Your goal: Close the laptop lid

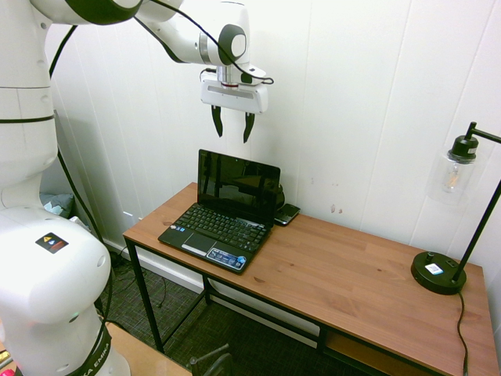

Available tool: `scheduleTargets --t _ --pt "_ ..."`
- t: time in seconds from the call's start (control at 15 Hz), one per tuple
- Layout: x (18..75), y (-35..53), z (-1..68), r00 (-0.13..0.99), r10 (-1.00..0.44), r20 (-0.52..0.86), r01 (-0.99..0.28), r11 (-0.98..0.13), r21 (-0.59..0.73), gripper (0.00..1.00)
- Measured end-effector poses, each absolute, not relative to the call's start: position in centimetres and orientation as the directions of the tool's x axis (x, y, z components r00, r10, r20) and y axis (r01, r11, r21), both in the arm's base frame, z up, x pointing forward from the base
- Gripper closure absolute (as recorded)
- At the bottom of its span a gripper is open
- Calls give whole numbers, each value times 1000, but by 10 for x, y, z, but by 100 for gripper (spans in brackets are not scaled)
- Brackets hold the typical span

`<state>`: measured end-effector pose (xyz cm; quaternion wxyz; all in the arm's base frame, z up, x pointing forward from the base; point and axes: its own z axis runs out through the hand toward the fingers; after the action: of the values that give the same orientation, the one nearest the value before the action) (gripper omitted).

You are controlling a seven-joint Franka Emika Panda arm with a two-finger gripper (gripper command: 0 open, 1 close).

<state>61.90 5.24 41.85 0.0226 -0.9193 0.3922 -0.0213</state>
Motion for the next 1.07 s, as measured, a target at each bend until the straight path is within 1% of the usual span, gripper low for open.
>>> scheduleTargets --t 0.67,1.07 --pt "658 48 366 665 -745 -52 -747 -662 -54 100" --pt "660 40 340 652 -749 -118 -756 -654 -23 100"
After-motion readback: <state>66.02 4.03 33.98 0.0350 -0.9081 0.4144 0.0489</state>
